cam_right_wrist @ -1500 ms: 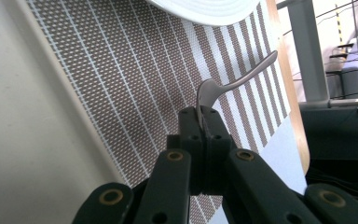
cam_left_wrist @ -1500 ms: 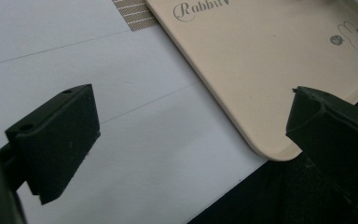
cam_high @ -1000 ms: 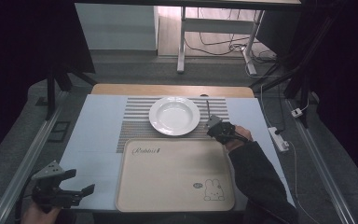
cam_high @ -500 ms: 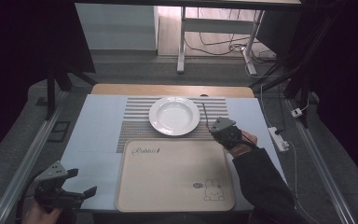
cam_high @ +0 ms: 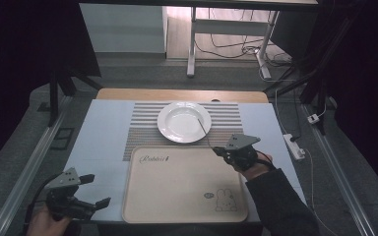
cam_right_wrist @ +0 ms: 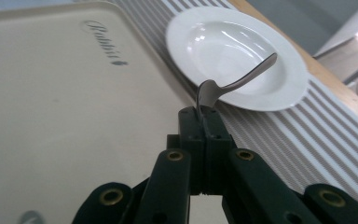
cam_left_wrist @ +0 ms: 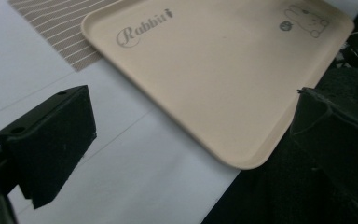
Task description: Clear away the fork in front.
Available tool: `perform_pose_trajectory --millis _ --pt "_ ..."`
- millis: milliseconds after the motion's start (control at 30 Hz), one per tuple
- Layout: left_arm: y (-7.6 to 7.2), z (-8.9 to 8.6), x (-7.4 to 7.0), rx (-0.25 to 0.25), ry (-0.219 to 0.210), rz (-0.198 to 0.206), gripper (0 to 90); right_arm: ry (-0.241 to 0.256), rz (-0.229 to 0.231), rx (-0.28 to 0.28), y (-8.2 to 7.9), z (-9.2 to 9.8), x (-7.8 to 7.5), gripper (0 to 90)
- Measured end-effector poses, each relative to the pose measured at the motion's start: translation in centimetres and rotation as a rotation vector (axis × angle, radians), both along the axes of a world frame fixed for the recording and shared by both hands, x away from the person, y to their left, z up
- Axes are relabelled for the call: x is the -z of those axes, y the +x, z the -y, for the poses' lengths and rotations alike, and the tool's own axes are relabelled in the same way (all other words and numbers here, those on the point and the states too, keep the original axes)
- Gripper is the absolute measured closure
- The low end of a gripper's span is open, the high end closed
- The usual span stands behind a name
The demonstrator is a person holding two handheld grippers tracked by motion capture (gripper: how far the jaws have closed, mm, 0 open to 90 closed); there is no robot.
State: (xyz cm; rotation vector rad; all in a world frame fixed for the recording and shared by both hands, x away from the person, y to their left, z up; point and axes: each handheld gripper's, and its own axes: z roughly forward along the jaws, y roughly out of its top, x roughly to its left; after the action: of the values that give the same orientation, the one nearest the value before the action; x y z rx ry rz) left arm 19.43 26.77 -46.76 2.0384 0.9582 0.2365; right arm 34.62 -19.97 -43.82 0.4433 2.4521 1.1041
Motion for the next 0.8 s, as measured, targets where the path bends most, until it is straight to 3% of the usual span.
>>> perform_pose_trajectory --millis 300,533,633,800 --pt "0.7 1.1 -0.1 0.061 -0.001 0.05 1.0 0.086 -0.072 -0.106 -2.1 -0.2 0.0 89.8" --pt "2.0 2.4 -0.1 0.133 -0.004 0.09 0.5 0.093 -0.108 -0.163 -3.6 -0.4 0.4 89.8" --pt "2.8 3.3 -0.2 0.161 0.029 0.101 0.0 0.098 -0.137 -0.188 -4.3 -0.7 0.6 89.7" --pt "4.0 4.6 -0.3 0.208 0.047 0.091 0.0 0.081 -0.167 -0.225 -5.3 -1.2 1.0 89.7"
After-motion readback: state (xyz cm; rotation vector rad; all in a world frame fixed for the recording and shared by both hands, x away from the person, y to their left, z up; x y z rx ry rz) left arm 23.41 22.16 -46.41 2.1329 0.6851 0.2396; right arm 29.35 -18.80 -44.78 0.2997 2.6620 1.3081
